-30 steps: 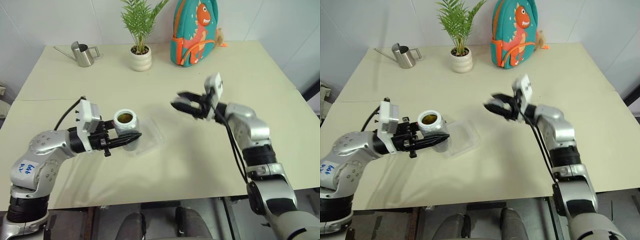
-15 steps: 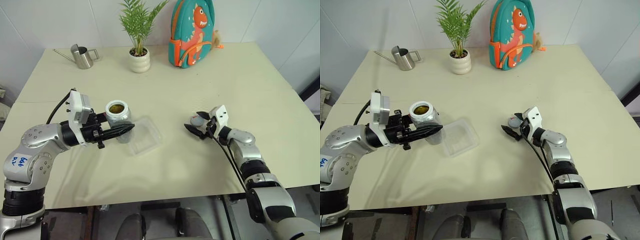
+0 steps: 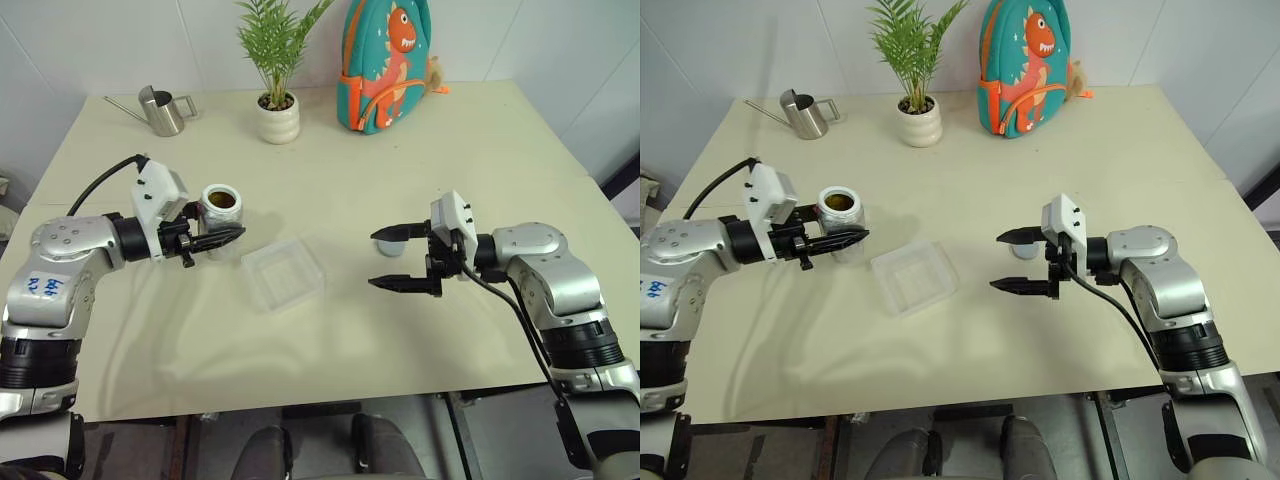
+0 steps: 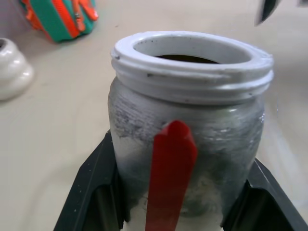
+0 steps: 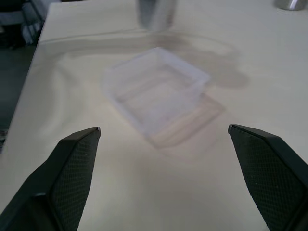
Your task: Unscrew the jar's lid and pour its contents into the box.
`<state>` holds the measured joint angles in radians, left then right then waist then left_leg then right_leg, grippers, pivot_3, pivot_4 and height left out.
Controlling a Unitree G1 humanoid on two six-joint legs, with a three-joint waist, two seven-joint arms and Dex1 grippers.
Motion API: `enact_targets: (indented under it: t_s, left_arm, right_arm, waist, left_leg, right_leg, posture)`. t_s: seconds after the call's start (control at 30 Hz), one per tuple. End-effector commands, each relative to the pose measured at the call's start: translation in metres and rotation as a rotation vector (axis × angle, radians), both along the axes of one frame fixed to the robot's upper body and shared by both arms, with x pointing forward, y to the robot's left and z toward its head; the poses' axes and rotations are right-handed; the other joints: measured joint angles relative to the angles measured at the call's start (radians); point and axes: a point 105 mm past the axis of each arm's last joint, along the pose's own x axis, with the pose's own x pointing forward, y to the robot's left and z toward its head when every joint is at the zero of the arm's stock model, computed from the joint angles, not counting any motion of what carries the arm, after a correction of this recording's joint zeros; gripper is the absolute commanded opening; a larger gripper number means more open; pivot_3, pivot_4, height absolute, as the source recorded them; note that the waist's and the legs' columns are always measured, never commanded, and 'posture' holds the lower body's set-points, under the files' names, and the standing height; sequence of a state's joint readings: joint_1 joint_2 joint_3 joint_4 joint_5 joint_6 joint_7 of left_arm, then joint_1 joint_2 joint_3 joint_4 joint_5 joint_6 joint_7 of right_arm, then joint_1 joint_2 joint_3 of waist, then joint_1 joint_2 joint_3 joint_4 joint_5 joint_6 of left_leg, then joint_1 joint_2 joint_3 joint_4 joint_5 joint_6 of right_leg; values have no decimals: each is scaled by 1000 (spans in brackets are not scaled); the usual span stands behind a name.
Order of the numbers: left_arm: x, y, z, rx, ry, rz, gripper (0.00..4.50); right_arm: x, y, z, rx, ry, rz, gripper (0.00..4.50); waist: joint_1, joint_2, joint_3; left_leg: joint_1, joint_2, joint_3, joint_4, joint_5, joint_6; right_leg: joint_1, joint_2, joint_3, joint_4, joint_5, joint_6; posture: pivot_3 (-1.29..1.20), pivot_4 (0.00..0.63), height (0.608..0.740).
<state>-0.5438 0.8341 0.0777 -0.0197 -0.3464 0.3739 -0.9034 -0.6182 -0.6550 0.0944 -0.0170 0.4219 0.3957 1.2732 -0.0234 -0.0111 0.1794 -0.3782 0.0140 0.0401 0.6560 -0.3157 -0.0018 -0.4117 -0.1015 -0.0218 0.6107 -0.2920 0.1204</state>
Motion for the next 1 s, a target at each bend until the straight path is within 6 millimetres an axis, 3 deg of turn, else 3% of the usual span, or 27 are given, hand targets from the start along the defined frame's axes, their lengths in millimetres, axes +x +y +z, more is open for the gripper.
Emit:
enact_targets:
  t_s: [0.03,0.2,0.33,0.57,0.83,1.0]
  left_arm:
    - [6,-10,8,133,-182,-11,1903]
    - [16,-25,-1,470,-553,-20,1903]
    - [31,-28,9,772,-960,30,1903]
    - [28,-55,10,1098,-1570,-125,1903]
    - [27,-61,16,1166,-1918,-142,1903]
    - [18,-68,11,1150,-2019,-215,1903]
  right_arm:
    - [-5,3,10,31,-43,-4,4470]
    - [-3,1,4,46,-29,-48,4470]
    - [-2,2,3,61,-25,-60,4470]
    - [-2,10,2,87,-15,-61,4470]
    - [0,17,2,118,-1,-63,4470]
    - [1,18,3,128,1,-67,4470]
  waist:
    - [0,0,0]
    - [6,0,0]
    - [16,-1,0]
    - [26,-1,0]
    - [27,-1,0]
    - [26,-1,0]
  left_leg:
    - [0,0,0,0,0,1]
    - [0,-1,3,1,-1,2]
    - [0,0,6,2,-1,2]
    - [0,0,14,4,-3,5]
    - [0,-1,24,6,-7,12]
    - [0,-2,25,8,-9,15]
  right_leg:
    - [0,0,0,0,0,0]
    - [0,-1,-1,0,0,0]
    - [-1,-1,-1,0,1,2]
    - [-1,-1,0,2,2,3]
    - [-3,-9,-11,3,3,5]
    - [-4,-16,-25,4,3,6]
  posture:
    - [0,150,740]
    - [0,150,740]
    - [0,150,740]
    - [0,150,740]
    - [0,150,740]
    - [0,150,740]
